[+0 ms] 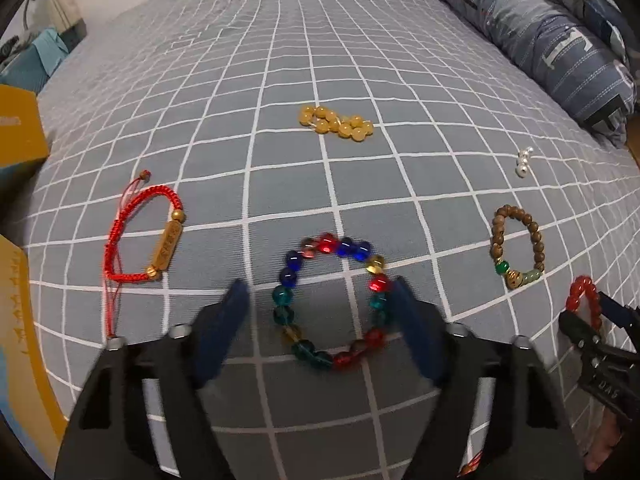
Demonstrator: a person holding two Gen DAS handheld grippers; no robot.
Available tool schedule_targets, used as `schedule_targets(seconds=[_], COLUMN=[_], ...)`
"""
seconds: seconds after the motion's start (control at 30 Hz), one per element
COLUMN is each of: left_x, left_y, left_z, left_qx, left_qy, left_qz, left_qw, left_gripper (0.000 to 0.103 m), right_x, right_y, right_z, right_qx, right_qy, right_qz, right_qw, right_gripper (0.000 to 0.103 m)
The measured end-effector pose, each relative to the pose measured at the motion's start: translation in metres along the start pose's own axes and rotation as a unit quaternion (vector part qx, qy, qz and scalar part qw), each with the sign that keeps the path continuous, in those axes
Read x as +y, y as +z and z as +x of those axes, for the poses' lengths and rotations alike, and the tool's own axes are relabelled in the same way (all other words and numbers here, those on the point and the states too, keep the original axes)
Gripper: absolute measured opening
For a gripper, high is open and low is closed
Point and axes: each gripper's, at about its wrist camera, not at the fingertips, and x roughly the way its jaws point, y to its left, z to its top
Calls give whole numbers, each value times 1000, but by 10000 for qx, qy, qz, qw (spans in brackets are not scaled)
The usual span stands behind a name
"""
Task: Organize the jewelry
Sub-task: 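Grasp the multicolour bead bracelet with left tool while right tool grasps red bead bracelet, then lift both held bracelets and carry them over the open white box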
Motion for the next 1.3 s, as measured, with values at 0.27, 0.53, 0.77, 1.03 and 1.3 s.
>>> schedule_targets(seconds=[0.27, 0.53, 0.77, 1.03, 1.3], left_x=[9, 9, 8, 8, 5], left_y=[-1, -2, -7, -7, -8], left_z=[-5, -9, -19, -29, -38], left_qx=[17, -85, -172, -319, -475], left_qy=[76, -20, -113, -177, -212], left_qz=[-29, -6, -7, 4, 55], left_qw=[10000, 10000, 9998, 9993, 9986], left_gripper=[19, 19, 19, 13, 3], right_x=[9, 8, 8, 7, 6], right_y=[0, 0, -1, -1, -1], right_z=[-1, -5, -14, -21, -34], right_qx=[-45, -168, -346, -498, -822], right_qy=[36, 123, 117, 156, 221], right_qz=[30, 155, 186, 184, 195], right_qw=[10000, 9997, 9992, 9985, 9962], right_gripper=[42, 25, 13, 13, 13])
